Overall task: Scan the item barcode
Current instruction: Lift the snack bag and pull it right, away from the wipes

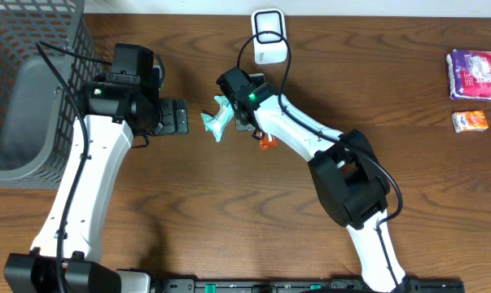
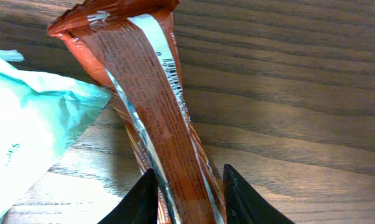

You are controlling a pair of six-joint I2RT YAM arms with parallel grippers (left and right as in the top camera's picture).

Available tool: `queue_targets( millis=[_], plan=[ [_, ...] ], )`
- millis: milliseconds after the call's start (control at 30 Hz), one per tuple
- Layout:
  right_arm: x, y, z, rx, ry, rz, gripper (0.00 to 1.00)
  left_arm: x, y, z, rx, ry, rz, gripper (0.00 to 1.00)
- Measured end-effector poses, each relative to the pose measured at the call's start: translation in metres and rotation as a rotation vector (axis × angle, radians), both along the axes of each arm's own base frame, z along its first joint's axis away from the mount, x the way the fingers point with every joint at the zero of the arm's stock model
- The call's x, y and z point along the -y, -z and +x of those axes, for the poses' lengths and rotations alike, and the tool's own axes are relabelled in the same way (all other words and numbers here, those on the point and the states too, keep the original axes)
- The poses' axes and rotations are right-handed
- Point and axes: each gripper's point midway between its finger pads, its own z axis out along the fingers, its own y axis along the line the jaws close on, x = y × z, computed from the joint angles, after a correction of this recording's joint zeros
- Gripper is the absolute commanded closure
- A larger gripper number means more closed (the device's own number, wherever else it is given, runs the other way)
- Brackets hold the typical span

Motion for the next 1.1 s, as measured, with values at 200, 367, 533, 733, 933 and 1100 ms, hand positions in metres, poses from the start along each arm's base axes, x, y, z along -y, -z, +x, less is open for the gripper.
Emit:
queue_targets(
  millis=[200, 367, 533, 733, 933, 1100],
  plan=[
    [0.001, 0.000, 0.001, 0.005, -0.001, -0.009, 0.99, 0.000, 0.000, 0.000, 0.000, 0.000, 0.000, 0.02],
    [0.000, 0.001, 0.000, -0.004, -0.006, 0.002, 0.99, 0.000, 0.000, 0.000, 0.000, 0.000, 0.000, 0.02],
    [0.000, 0.004, -0.001, -0.064, -0.003, 0.082, 0.99, 0.000, 0.000, 0.000, 0.000, 0.000, 0.000, 0.02],
    [0.013, 0.003, 0.002, -0.227, 0.038, 0.328, 0.99, 0.000, 0.000, 0.000, 0.000, 0.000, 0.000, 0.02],
    [0.053, 0.001, 0.002, -0.391, 0.140, 0.558, 0.99, 0.000, 0.000, 0.000, 0.000, 0.000, 0.000, 0.02],
    [0.073, 0.015, -0.001, -0.443, 0.175, 0.727, 0.86, 0.000, 0.000, 0.000, 0.000, 0.000, 0.000, 0.02]
  ],
)
